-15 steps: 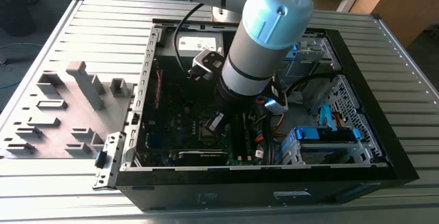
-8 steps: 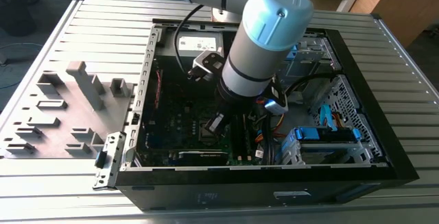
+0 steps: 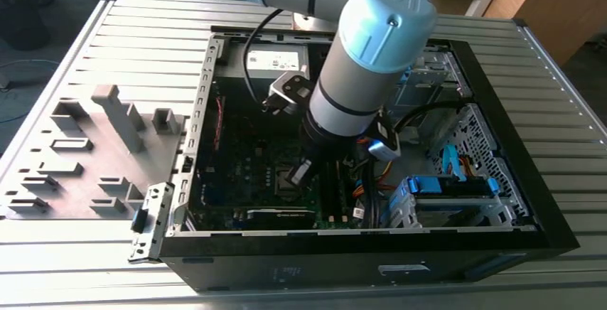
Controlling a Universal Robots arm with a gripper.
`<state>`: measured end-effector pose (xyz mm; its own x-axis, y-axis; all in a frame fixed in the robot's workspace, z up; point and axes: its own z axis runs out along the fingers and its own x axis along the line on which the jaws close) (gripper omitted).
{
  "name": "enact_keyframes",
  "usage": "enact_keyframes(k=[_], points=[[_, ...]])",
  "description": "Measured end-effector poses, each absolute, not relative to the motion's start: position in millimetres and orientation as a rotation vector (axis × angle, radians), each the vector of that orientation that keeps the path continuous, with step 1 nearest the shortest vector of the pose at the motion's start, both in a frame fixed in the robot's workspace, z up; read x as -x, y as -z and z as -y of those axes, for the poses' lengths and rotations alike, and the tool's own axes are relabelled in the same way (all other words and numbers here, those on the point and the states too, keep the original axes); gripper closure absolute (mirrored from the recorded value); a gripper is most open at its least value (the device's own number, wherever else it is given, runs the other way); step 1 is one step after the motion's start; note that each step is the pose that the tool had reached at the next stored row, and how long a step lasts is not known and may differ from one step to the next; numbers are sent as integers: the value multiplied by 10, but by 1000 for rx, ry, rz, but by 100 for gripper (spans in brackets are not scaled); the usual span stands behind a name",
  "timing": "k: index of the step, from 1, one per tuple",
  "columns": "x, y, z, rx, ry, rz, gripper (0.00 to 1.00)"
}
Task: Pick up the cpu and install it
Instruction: 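Install the first cpu locking lever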
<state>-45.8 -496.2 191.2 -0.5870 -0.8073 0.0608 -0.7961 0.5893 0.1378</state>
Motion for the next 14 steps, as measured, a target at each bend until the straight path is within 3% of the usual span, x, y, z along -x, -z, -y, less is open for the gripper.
enact_keyframes(k=[14], points=[[429,-1891,4980,-1363,143,2695,89]])
